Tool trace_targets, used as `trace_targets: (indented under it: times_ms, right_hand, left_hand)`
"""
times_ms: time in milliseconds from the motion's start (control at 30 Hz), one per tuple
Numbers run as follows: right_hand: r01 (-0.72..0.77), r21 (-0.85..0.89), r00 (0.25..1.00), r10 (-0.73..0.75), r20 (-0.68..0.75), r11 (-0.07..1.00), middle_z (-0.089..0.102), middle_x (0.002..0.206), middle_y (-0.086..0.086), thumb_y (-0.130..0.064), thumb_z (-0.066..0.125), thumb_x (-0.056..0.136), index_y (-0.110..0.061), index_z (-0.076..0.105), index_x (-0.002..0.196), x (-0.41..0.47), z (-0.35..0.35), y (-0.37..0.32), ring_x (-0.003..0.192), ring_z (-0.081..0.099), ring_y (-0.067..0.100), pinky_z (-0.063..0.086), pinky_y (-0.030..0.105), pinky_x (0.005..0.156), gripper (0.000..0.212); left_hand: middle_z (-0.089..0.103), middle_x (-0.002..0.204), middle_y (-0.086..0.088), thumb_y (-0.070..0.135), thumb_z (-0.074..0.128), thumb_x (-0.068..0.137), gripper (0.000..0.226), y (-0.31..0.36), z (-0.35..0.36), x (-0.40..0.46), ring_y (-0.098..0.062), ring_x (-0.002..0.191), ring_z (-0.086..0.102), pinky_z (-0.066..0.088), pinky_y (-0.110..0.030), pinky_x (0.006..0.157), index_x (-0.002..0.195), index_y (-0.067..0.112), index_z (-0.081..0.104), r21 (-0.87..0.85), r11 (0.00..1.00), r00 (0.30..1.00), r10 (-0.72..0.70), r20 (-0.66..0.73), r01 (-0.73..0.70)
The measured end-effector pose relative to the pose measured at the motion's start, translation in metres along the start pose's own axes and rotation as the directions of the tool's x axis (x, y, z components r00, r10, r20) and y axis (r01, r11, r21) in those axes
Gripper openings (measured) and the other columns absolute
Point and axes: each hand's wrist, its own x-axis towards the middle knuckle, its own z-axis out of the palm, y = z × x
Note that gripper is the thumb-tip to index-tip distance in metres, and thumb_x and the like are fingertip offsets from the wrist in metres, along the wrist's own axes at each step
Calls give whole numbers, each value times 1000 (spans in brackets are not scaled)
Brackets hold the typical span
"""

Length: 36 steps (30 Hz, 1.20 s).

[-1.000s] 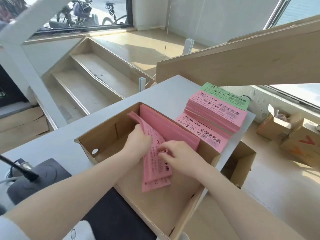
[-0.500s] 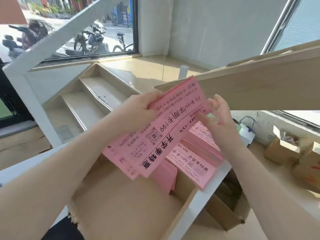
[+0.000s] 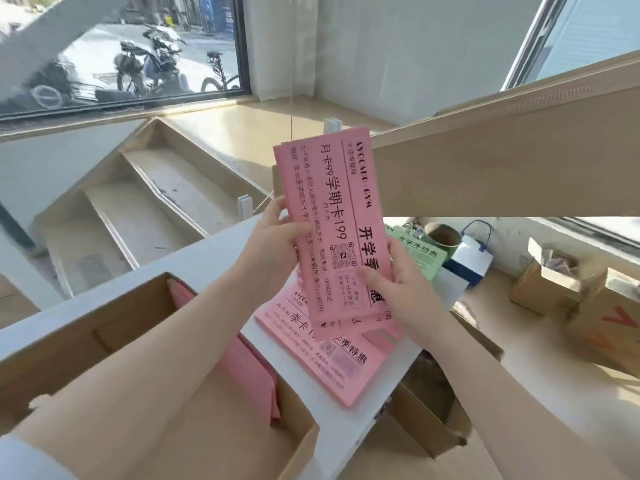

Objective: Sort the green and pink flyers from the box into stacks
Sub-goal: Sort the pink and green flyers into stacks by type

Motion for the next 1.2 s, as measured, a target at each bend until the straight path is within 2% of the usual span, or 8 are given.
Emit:
trace_targets:
  times_ms: [133,267,433,667,800,967,1067,1200]
  right_hand:
    - [-32,-199,999,37,22,979,67,95,-31,-14,59,90,-44,50,107,4,-24,12,87,67,-5,55,19,68,36]
    - [-37,-435,999,44,7,900,62,97,-37,-20,61,88,-55,48,111,-1,-38,22,93,63,-7,52,25,81,44]
    - [58,-819,998,-61,28,571,60,123,-15,-29,50,94,-50,33,136,-21,-21,46,93,63,10,55,29,75,50]
    - [29,-920,999,-32,18,391,61,121,-10,-32,44,97,-44,30,141,-30,-9,60,97,61,13,50,24,73,48]
    - [-146,-752,984,12,-180,643,67,110,-13,-34,65,85,-37,56,125,-41,-4,72,97,62,7,47,21,78,41]
    - [-205,-174,919,128,-374,963,71,90,-19,-13,78,73,-36,65,93,-62,-8,85,90,65,-1,53,17,76,34]
    - [-183,131,878,222,-424,974,72,93,-11,0,70,77,-29,64,98,-72,-8,95,89,67,5,55,22,73,36]
    - [-177,282,851,291,-438,943,73,88,-9,7,62,82,-21,63,100,-73,5,105,84,67,4,53,17,67,34]
  left_hand:
    - [70,97,-4,3,41,94,18,2,-30,17,-18,86,67,56,-31,79,102,12,54,-37,999,997,-6,78,9]
    - [74,95,-7,-3,58,85,15,-3,-56,23,-20,88,70,55,-32,88,93,8,61,330,940,986,-125,108,84]
    - [73,101,4,1,65,81,29,-14,-68,33,-13,98,67,50,-33,95,106,15,69,881,473,951,-267,157,-13]
    - [68,83,0,16,73,77,14,-36,-72,51,-17,80,58,44,-23,68,91,12,71,992,130,881,-470,58,3]
    - [69,103,-6,11,68,81,22,-49,-77,60,-24,98,62,51,-31,85,103,10,69,976,209,855,-515,62,54]
    - [68,109,4,2,58,86,30,-52,-85,61,-13,107,62,51,-16,83,112,15,66,922,379,812,-561,158,83]
    - [71,104,8,-3,54,88,33,-54,-87,57,-11,104,64,52,-20,89,107,21,66,846,515,785,-578,223,139]
    - [70,111,6,-6,51,89,42,-55,-83,56,-12,109,62,48,-30,96,115,25,62,782,591,749,-605,269,197]
